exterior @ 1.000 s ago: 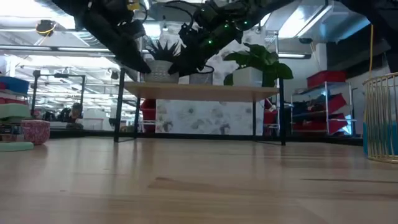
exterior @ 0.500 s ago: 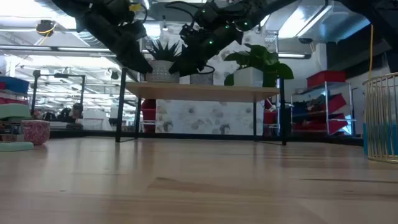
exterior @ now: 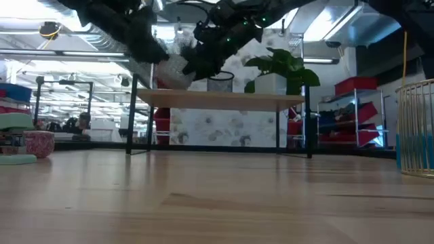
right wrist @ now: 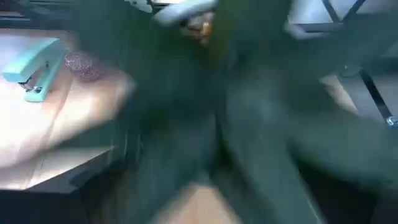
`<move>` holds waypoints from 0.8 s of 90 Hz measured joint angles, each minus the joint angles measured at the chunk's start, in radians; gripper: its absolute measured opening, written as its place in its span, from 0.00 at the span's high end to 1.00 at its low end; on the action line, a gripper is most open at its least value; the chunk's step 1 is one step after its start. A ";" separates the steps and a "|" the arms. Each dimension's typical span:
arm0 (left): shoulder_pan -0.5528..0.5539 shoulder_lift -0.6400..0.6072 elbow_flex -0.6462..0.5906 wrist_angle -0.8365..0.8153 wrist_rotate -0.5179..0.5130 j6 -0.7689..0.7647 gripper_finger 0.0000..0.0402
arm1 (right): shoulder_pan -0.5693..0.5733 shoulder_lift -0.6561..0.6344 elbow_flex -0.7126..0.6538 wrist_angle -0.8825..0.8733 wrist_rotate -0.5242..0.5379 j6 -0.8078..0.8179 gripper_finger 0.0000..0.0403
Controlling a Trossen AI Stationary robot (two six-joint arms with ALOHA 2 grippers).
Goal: Stock shelves
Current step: Remove the left potted plant on the shelf
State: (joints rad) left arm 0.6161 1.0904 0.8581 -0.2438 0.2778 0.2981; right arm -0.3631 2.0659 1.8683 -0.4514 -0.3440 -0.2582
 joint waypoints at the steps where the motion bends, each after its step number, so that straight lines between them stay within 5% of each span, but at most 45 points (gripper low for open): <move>1: -0.002 -0.001 0.000 0.003 0.002 -0.001 0.21 | 0.001 0.000 0.000 0.000 -0.001 0.000 0.07; 72: 0.004 0.001 -0.056 -0.024 -0.071 0.027 0.21 | 0.019 -0.012 0.008 -0.050 0.173 -0.003 0.07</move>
State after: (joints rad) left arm 0.6205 1.0910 0.8020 -0.2675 0.2064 0.3253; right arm -0.3438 2.0537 1.8760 -0.5015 -0.1712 -0.2612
